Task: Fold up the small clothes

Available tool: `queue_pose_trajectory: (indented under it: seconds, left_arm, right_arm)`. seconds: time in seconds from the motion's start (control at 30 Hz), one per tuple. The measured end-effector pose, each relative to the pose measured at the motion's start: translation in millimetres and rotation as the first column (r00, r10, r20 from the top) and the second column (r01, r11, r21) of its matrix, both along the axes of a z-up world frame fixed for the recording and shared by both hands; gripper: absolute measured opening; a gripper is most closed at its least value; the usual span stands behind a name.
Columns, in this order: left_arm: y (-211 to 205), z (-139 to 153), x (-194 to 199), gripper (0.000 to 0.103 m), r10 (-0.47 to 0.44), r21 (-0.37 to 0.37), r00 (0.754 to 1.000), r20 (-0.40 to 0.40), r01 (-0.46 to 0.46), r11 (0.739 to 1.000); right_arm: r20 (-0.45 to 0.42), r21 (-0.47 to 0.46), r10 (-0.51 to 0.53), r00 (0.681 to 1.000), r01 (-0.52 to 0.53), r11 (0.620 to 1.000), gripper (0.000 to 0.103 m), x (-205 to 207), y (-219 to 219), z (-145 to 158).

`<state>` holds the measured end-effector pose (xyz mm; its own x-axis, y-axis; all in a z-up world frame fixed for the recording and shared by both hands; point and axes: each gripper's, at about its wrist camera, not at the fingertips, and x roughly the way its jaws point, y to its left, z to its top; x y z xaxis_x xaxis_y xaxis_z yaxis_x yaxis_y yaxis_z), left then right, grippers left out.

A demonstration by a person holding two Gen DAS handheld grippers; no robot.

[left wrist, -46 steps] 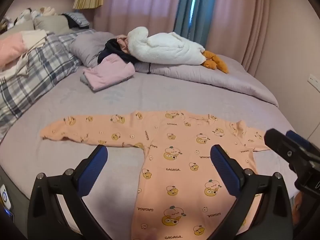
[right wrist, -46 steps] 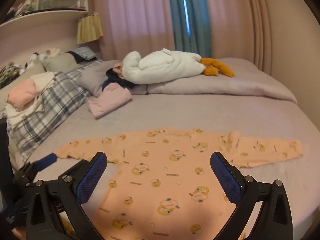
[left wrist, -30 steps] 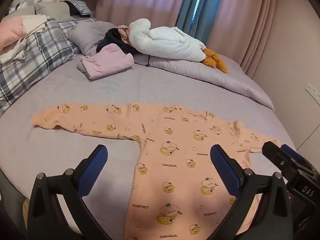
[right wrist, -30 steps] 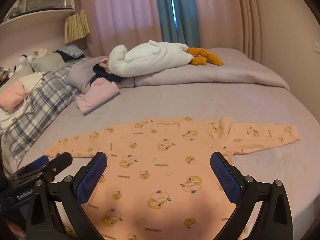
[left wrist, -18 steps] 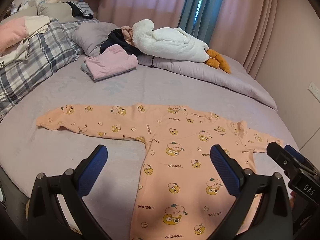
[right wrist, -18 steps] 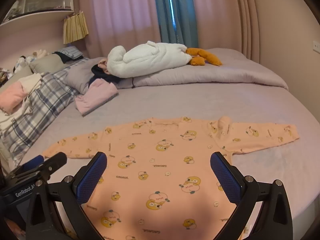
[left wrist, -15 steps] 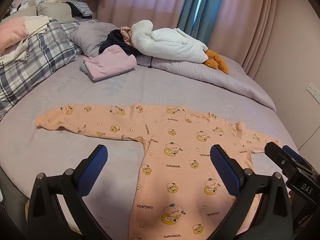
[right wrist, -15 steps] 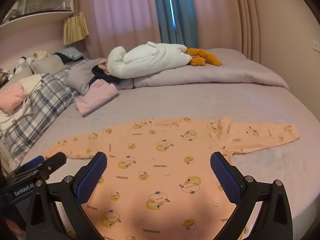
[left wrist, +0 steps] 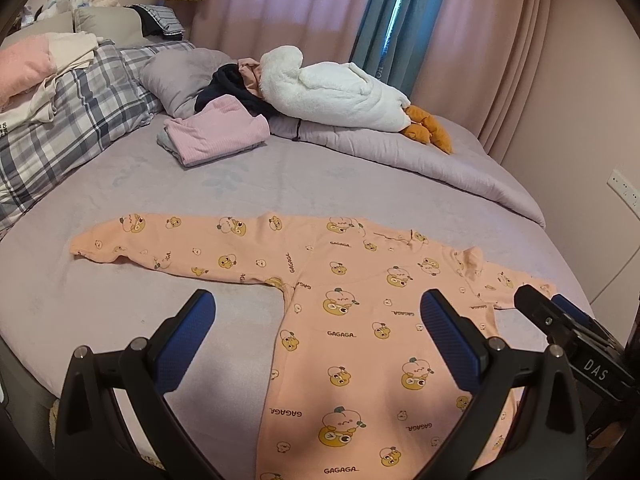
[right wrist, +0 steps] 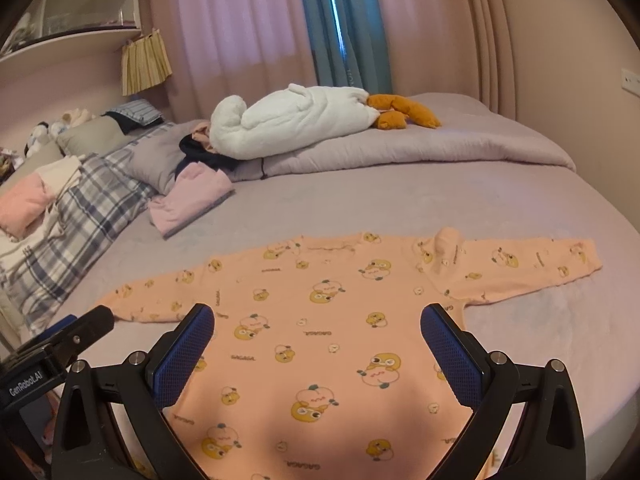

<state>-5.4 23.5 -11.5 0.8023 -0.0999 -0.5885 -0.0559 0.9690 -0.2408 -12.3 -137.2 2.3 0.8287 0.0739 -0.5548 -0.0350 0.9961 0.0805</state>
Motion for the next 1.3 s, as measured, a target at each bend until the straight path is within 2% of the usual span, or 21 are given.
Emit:
queue_pose_trajectory:
  seconds: [0.77, 1.3]
  left_arm:
    - [-3.5, 4.7, -4.1, 0.103, -0.019, -0.015, 1.000, 0.003, 0.019, 1.000]
    - [-5.5, -2.3, 1.3, 0.102, -0.043, -0.015, 0.999, -0.008, 0.043, 0.999]
  right_arm:
    - [0.016, 0.002, -0.019, 1.000, 0.019, 1.000, 0.102, -0.1, -2.8, 0.7]
    - [0.006, -0.012, -0.045, 0.999, 0.045, 0.999, 0.102, 0.6, -5.9, -2.2]
